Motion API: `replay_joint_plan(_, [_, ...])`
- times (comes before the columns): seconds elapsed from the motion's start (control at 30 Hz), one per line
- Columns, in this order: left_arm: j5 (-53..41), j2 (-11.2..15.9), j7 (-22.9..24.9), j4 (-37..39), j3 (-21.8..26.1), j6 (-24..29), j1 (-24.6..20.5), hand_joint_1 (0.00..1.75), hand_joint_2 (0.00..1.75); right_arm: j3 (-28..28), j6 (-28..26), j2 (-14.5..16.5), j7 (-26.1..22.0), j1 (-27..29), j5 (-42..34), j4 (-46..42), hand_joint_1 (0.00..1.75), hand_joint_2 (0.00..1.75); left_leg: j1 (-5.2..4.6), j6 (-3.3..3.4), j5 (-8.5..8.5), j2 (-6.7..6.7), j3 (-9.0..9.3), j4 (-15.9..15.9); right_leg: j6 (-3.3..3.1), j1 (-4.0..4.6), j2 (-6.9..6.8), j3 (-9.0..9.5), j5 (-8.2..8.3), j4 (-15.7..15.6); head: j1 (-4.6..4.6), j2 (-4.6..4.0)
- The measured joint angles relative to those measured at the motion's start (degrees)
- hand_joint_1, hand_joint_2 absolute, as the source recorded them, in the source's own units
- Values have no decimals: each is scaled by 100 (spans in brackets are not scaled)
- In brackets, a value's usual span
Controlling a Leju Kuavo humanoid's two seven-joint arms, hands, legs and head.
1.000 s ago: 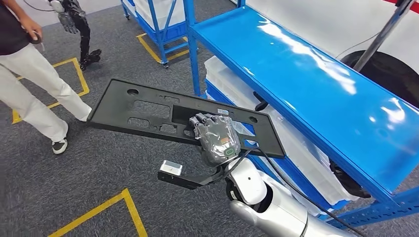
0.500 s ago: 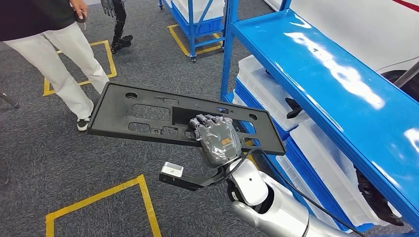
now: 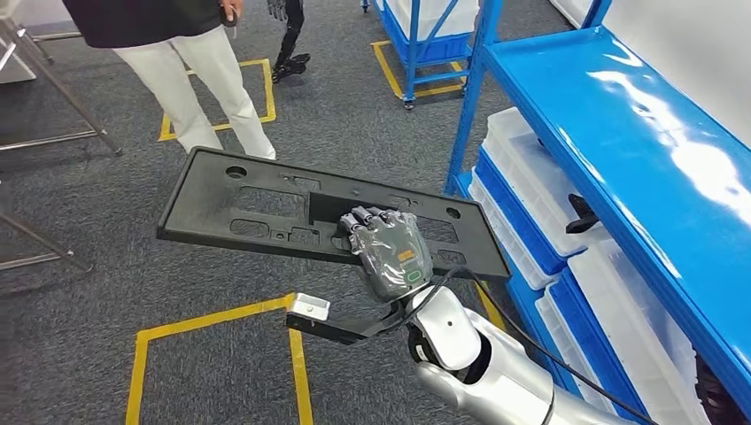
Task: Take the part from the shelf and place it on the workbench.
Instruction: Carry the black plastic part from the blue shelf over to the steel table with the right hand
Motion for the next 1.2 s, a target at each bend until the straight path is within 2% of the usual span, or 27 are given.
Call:
replay_joint_plan(0.03, [-2, 3, 7, 0, 3, -1, 5, 0, 175, 1, -2, -2, 0, 9, 0, 0, 175, 175, 19, -25, 126, 29, 119, -197, 16, -9, -63, -12, -10, 17, -1, 0])
replay_joint_plan(0.1, [-4, 5, 32, 0, 4, -2, 37, 0, 175, 1, -7, -6, 0, 18, 0, 0, 175, 175, 16, -66, 415, 194, 591, -1016, 78, -19, -151, -44, -46, 72, -8, 0])
replay_joint_plan(0.13, [-4, 7, 40, 0, 4, -3, 52, 0, 175, 0, -10, -8, 0, 18, 0, 0, 175, 175, 1, -50, 503, 264, 764, -1344, 114, -12, -186, -75, -59, 120, -13, 0])
replay_joint_plan(0.17, [-4, 6, 47, 1, 4, -3, 62, 0, 175, 0, -16, -11, -2, 21, 0, -1, 175, 175, -20, -15, 531, 313, 842, -1523, 147, 2, -211, -113, -68, 166, -21, 0])
replay_joint_plan(0.2, [-4, 4, 48, 1, 4, -4, 64, 0, 175, 0, -24, -14, -4, 28, -1, 1, 175, 175, -40, 33, 518, 307, 822, -1542, 172, 17, -241, -154, -68, 205, -28, 0])
replay_joint_plan(0.27, [-4, 7, 50, 1, 6, -4, 77, 0, 175, 3, -36, -22, -8, 47, -2, 4, 175, 175, -28, 136, 550, 183, 722, -1522, 216, 14, -303, -233, -89, 269, -28, 0])
replay_joint_plan(0.33, [-2, 8, 50, 0, 11, -4, 90, 0, 175, 1, -41, -32, -10, 58, -3, 7, 175, 175, -17, 235, 580, 45, 664, -1529, 247, -24, -169, -403, -212, 519, -21, 0])
replay_joint_plan(0.37, [-2, 8, 51, 0, 14, -4, 90, 0, 175, 1, -44, -36, -13, 65, -4, 8, 175, 175, -10, 279, 595, -19, 650, -1536, 255, -44, -37, -570, -340, 822, -19, 1])
replay_joint_plan(0.43, [-4, 9, 54, 0, 17, -4, 79, 0, 175, 4, -47, -46, -17, 89, -6, 12, 175, 175, -6, 323, 619, -154, 615, -1535, 248, -66, 180, -1070, -624, 1726, -13, 1])
replay_joint_plan(0.47, [-4, 9, 55, 0, 20, -4, 76, 0, 175, 6, -47, -54, -17, 101, -7, 17, 175, 175, -7, 334, 627, -230, 604, -1533, 244, -66, 220, -1306, -689, 2087, -10, 1])
replay_joint_plan(0.5, [-3, 9, 56, 0, 22, -4, 75, 0, 175, 7, -47, -62, -17, 111, -7, 23, 175, 175, -8, 338, 632, -313, 594, -1529, 234, -66, 241, -1453, -654, 2245, -9, 0])
replay_joint_plan(0.53, [-2, 9, 56, 0, 25, -4, 72, 0, 175, 8, -47, -71, -17, 118, -8, 28, 175, 175, -8, 340, 634, -394, 589, -1527, 220, -67, 255, -1464, -520, 2136, -9, 0])
replay_joint_plan(0.57, [-1, 9, 57, 0, 28, -4, 67, 0, 175, 8, -47, -75, -16, 120, -9, 31, 175, 175, -4, 339, 634, -478, 587, -1524, 202, -72, 291, -1339, -315, 1789, -9, 1])
replay_joint_plan(0.63, [4, 9, 70, 0, 33, -4, 51, 0, 175, 8, -47, -79, -19, 116, -11, 33, 175, 175, 3, 320, 637, -632, 577, -1508, 186, -118, 529, -920, 45, 883, -8, 1])
replay_joint_plan(0.67, [7, 10, 82, 0, 36, -3, 44, 0, 175, 9, -47, -79, -22, 113, -14, 33, 175, 175, 3, 302, 644, -695, 561, -1495, 194, -138, 616, -771, 140, 577, -9, 1])
replay_joint_plan(0.7, [9, 10, 95, 0, 39, -1, 39, 0, 175, 9, -47, -80, -27, 112, -16, 33, 175, 175, 3, 279, 656, -747, 537, -1489, 206, -149, 667, -702, 170, 430, -13, 1])
replay_joint_plan(0.77, [14, 12, 133, 1, 46, 6, 39, 0, 175, 10, -48, -84, -34, 116, -24, 36, 175, 175, 11, 224, 687, -818, 483, -1499, 204, -139, 540, -730, 184, 411, -20, 0])
replay_joint_plan(0.8, [16, 10, 153, 1, 50, 9, 42, 0, 175, 9, -48, -85, -35, 121, -26, 41, 175, 175, -4, 198, 675, -727, 431, -1461, 181, -138, 484, -744, 191, 405, -26, 0])
replay_joint_plan(0.83, [22, 9, 174, 1, 54, 11, 46, 0, 175, 8, -50, -86, -35, 124, -27, 46, 175, 175, -25, 176, 623, -564, 347, -1331, 154, -138, 426, -751, 200, 394, -39, 0])
replay_joint_plan(0.9, [40, 4, 210, 0, 67, 19, 28, 0, 175, 6, -54, -93, -37, 130, -31, 54, 175, 175, -76, 150, 364, -148, 21, -695, 112, -120, 317, -754, 209, 378, -71, 0])
replay_joint_plan(0.97, [57, 4, 253, 0, 89, 28, -22, 0, 175, 7, -56, -108, -45, 137, -37, 57, 175, 175, -84, 143, 82, 5, -347, 88, 96, -80, 176, -773, 211, 379, -89, 0])
replay_joint_plan(1.0, [58, 4, 274, 0, 99, 30, -40, 0, 175, 7, -56, -114, -49, 142, -43, 60, 175, 175, -90, 153, 31, 22, -423, 271, 91, -61, 103, -784, 212, 380, -92, 0])
replay_joint_plan(1.03, [56, 4, 295, 0, 107, 31, -44, 0, 175, 8, -56, -118, -52, 144, -50, 61, 175, 175, -104, 177, 58, 28, -377, 227, 86, -45, 39, -791, 213, 381, -95, 0])
replay_joint_plan(1.07, [52, 5, 313, 0, 112, 31, -34, 0, 175, 8, -56, -119, -53, 146, -58, 61, 175, 175, -131, 217, 158, 43, -200, -55, 84, -35, -14, -796, 211, 381, -97, 0])
replay_joint_plan(1.13, [40, 10, 351, 2, 115, 30, 2, 0, 175, 8, -56, -119, -54, 145, -68, 61, 175, 175, -256, 340, 379, 233, 341, -937, 87, -21, -101, -800, 218, 384, -99, 0])
replay_joint_plan(1.17, [36, 14, 363, 3, 115, 30, 17, 0, 175, 8, -58, -122, -56, 143, -70, 62, 175, 175, -326, 388, 449, 333, 532, -1283, 98, -17, -153, -823, 234, 391, -100, 0])
replay_joint_plan(1.2, [32, 18, 371, 5, 116, 30, 29, 0, 175, 9, -62, -127, -57, 143, -72, 66, 175, 175, -387, 415, 488, 398, 614, -1478, 112, -9, -208, -859, 255, 402, -101, 0])
